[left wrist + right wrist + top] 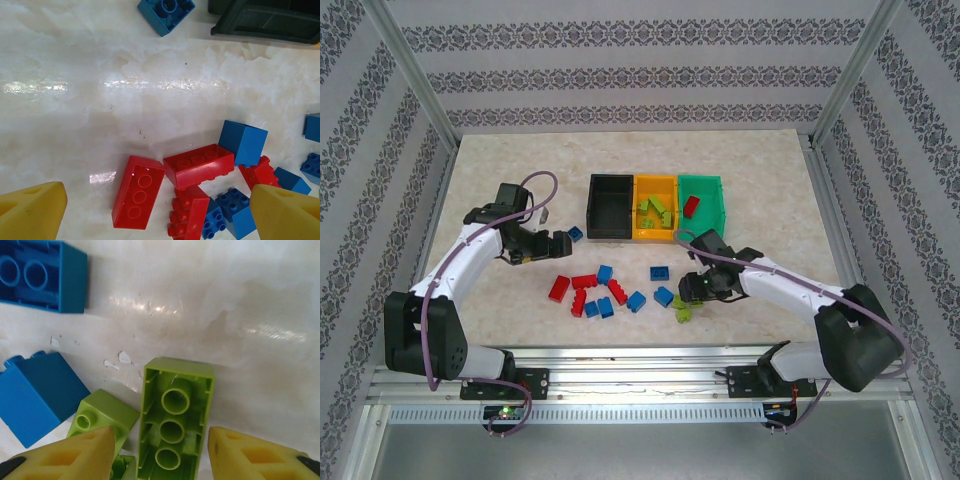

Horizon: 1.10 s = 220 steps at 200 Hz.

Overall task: Sort the legos into containers by color
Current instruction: Pick up the lego from the bottom-center of the table.

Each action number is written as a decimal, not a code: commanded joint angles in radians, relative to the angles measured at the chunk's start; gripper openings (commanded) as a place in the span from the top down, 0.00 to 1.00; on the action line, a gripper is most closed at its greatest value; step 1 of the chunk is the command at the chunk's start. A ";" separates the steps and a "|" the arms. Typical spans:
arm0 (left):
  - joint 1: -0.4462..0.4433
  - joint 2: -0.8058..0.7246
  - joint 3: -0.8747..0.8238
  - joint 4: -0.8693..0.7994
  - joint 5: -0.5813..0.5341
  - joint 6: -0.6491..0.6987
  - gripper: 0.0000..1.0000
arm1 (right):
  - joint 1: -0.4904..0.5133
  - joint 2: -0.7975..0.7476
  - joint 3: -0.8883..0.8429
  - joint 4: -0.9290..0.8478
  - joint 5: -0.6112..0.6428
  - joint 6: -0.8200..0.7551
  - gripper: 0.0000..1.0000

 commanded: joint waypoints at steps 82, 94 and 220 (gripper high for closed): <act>-0.016 0.007 -0.012 -0.023 -0.004 0.006 0.06 | 0.017 0.107 0.071 -0.029 0.095 0.002 0.47; -0.016 0.008 -0.014 -0.023 -0.003 0.006 0.06 | 0.017 0.117 0.071 -0.030 0.101 0.000 0.48; -0.018 0.018 -0.011 -0.027 -0.012 0.007 0.06 | -0.029 0.070 0.060 -0.028 0.080 -0.010 0.69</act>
